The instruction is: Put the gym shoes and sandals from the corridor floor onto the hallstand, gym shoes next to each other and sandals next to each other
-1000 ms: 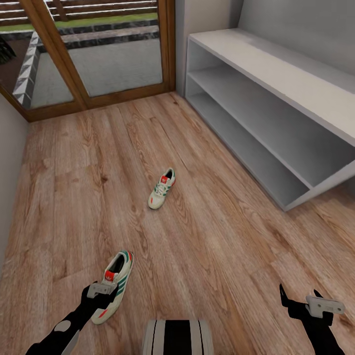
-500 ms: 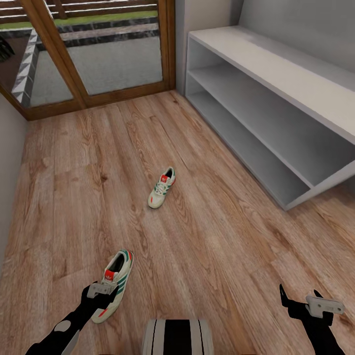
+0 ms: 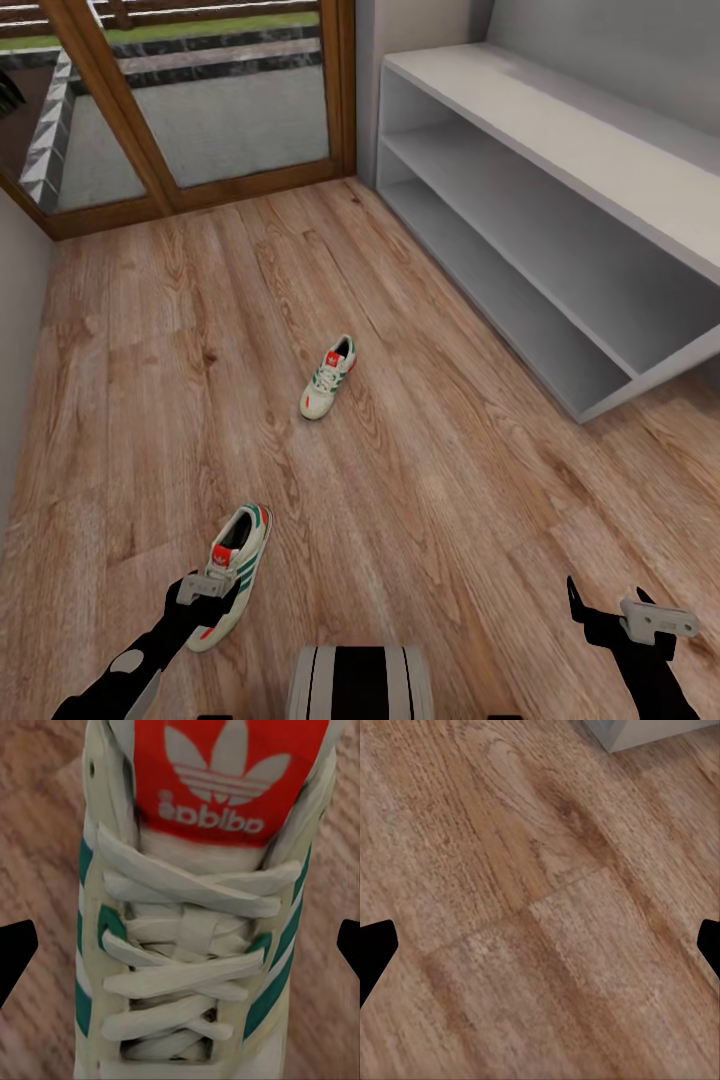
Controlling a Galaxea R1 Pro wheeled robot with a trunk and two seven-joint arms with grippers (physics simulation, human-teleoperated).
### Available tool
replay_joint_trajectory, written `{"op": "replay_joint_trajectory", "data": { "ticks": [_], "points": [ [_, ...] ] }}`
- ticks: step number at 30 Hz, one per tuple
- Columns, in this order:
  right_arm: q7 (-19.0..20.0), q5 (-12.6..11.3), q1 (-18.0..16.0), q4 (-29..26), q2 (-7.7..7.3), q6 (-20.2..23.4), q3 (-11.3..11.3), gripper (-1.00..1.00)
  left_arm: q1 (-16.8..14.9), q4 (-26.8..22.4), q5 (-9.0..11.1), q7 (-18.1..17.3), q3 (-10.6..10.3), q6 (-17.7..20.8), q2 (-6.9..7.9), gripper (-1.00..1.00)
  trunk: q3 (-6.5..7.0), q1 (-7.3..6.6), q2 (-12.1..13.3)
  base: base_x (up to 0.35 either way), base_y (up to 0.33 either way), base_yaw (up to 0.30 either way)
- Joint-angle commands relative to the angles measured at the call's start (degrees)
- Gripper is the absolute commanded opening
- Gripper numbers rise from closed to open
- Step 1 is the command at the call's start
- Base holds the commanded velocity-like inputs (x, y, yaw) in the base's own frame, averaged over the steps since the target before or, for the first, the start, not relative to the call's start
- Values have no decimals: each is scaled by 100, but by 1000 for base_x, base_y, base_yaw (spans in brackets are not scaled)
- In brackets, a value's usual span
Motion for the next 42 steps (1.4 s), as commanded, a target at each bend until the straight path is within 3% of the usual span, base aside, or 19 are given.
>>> {"op": "replay_joint_trajectory", "data": {
  "ticks": [1,26,27,42],
  "points": [
    [0,0,0,0,0,0,0,100,0,0,0,0,1,0,0,100,-8,0,0,0,0,0],
    [0,0,0,0,0,1,0,100,-1,-1,6,0,7,0,-1,100,-130,0,0,0,0,0],
    [0,0,0,0,0,1,0,100,-1,1,6,0,7,0,0,-100,-130,0,0,0,0,0],
    [0,0,0,0,0,0,0,100,-1,2,8,0,15,0,0,-100,-132,0,0,0,0,0]
  ]
}}
